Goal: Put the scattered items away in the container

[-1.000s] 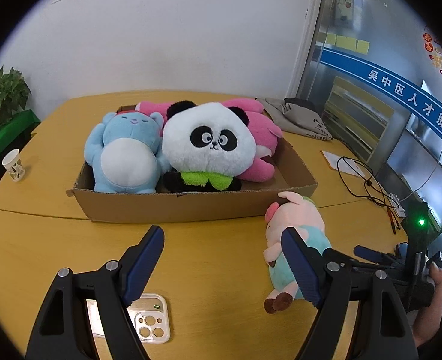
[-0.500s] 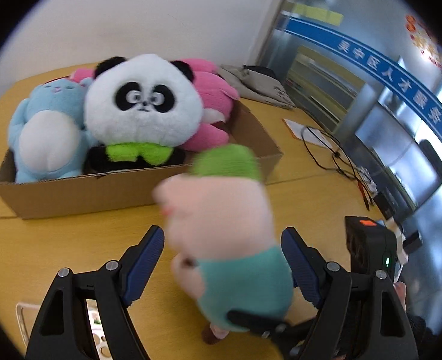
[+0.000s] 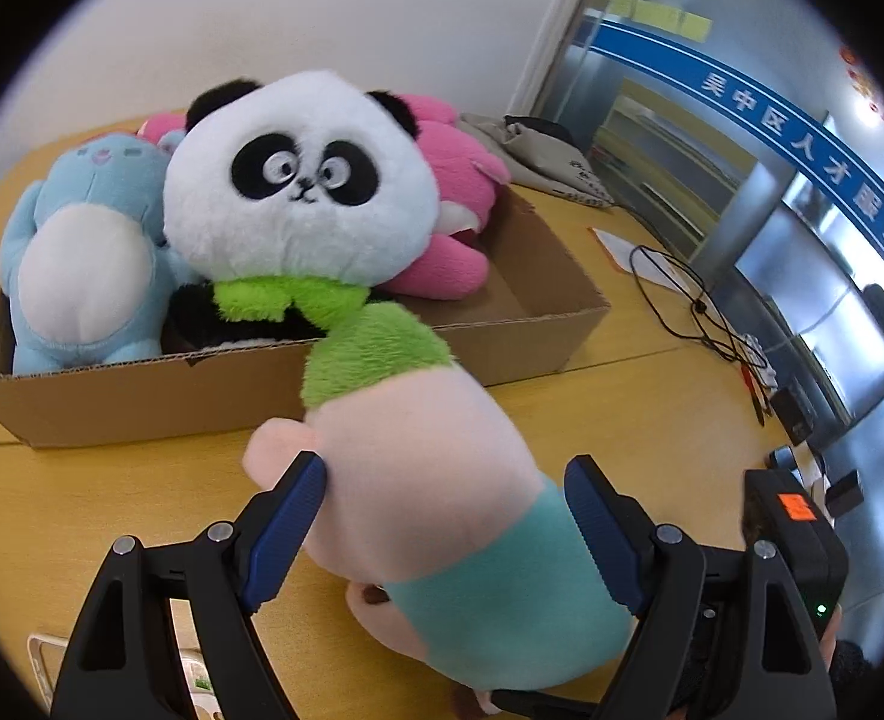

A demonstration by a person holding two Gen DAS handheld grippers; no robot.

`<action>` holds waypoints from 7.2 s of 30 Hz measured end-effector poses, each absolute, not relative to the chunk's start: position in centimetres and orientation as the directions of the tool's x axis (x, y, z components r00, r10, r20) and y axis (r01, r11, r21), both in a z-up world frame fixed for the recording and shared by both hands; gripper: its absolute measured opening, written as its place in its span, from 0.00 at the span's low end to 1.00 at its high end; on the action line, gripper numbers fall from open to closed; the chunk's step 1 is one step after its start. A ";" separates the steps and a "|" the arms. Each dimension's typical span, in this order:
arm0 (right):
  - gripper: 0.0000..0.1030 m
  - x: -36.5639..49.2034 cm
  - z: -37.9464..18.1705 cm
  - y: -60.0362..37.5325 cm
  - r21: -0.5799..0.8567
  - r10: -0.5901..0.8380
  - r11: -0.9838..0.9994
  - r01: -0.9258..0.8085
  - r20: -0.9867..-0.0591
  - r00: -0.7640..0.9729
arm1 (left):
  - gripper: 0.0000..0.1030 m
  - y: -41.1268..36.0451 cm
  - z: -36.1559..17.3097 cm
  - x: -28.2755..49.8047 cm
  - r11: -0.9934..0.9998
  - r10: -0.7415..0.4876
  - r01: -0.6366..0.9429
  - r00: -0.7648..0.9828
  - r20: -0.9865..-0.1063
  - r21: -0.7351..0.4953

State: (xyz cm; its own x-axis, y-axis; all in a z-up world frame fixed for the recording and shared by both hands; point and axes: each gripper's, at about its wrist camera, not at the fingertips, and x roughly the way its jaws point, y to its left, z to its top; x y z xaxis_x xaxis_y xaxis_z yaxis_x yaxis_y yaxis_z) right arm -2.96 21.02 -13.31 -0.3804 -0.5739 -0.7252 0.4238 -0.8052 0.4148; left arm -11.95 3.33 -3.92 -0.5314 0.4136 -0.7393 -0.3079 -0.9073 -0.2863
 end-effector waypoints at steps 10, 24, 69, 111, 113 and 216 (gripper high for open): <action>0.85 -3.9 -11.4 17.5 0.342 -0.551 -0.812 0.474 -0.717 -0.427 | 0.51 1.2 -5.2 -13.5 -0.857 0.514 -0.318 -0.471 -0.717 -0.406; 0.73 -3.0 -3.6 20.1 0.275 -0.542 -0.833 0.479 -0.578 -0.610 | 0.42 5.2 7.7 -12.9 -0.803 0.575 -0.553 -0.619 -0.535 -0.224; 1.00 -12.2 -0.7 28.4 0.084 -0.254 -0.962 0.260 -0.623 -0.740 | 0.82 -0.3 7.9 -11.3 -0.966 0.208 -0.258 -0.824 -0.527 0.021; 1.00 -5.3 0.3 22.9 -0.095 -0.014 -0.991 0.096 -0.635 -0.772 | 0.82 -5.9 2.2 -4.2 -0.991 0.127 -0.073 -0.778 -0.615 -0.113; 1.00 -5.4 0.1 22.8 -0.091 -0.015 -0.991 0.096 -0.643 -0.766 | 0.82 -6.6 1.9 -4.2 -0.990 0.131 -0.072 -0.772 -0.622 -0.119; 1.00 -23.6 6.0 19.2 0.000 -0.199 -0.969 0.248 -0.594 -0.779 | 0.77 -2.9 10.4 -20.7 -0.997 0.015 -0.050 -0.844 -0.536 0.050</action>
State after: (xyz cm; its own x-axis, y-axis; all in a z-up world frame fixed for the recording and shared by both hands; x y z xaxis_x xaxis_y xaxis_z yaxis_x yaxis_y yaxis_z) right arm -23.57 19.19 6.01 -0.7794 -0.1995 -0.5940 0.2478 -0.9688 0.0001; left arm -20.66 -2.94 10.44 -0.8440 0.0151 -0.5362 -0.0499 -0.9975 0.0503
